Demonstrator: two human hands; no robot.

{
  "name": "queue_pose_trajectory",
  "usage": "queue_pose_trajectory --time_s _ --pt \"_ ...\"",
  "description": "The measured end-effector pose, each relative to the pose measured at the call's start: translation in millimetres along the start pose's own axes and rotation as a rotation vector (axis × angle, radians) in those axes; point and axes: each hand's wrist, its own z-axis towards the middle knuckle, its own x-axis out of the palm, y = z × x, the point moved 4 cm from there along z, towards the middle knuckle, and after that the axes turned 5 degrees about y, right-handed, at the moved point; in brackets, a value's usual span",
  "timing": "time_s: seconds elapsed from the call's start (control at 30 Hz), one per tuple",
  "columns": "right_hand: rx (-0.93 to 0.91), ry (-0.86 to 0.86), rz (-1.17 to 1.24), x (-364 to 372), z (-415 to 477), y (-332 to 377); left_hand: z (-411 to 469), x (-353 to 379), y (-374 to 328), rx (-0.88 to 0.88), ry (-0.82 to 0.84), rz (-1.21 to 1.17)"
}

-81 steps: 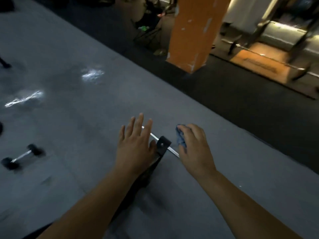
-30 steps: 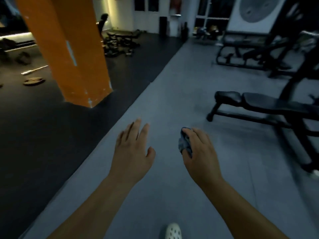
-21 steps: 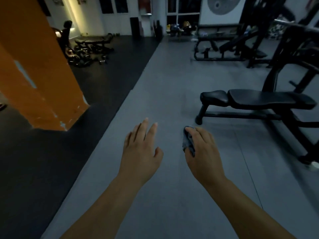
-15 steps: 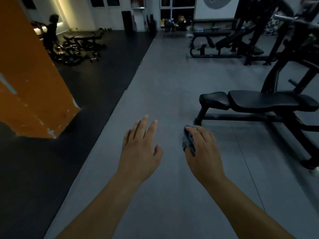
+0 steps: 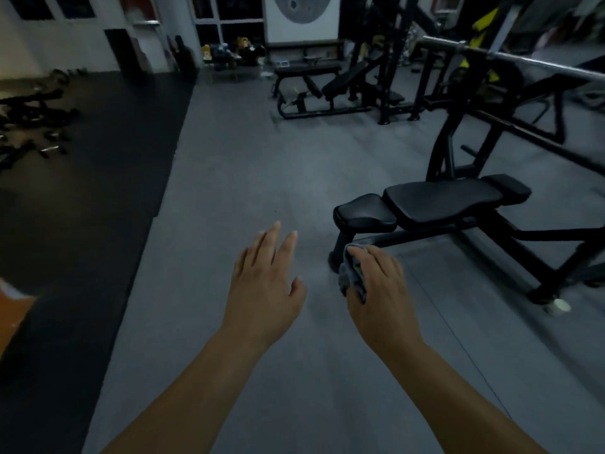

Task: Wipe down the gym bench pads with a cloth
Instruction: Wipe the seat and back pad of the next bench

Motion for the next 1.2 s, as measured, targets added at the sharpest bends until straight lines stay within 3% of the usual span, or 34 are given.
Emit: queue_pose_trajectory --time_s 0.17,0.53,0.77,0.97,1.2 --pt "0.094 -0.053 -0.029 48 95 -57 138 37 17 0.112 0.055 -0.013" --pt "0.276 -0.002 -0.074 145 302 -172 421 97 61 0.196 0.201 -0.011" --pt "0.463 -0.039 -0.146 222 412 -242 595 151 97 0.383 0.308 -0.023" --pt "0.658 -0.091 -0.185 281 483 -292 725 213 112 0.575 0.465 0.023" --pt "0.799 -0.038 -0.218 323 523 -376 819 304 87 0.734 0.620 0.071"
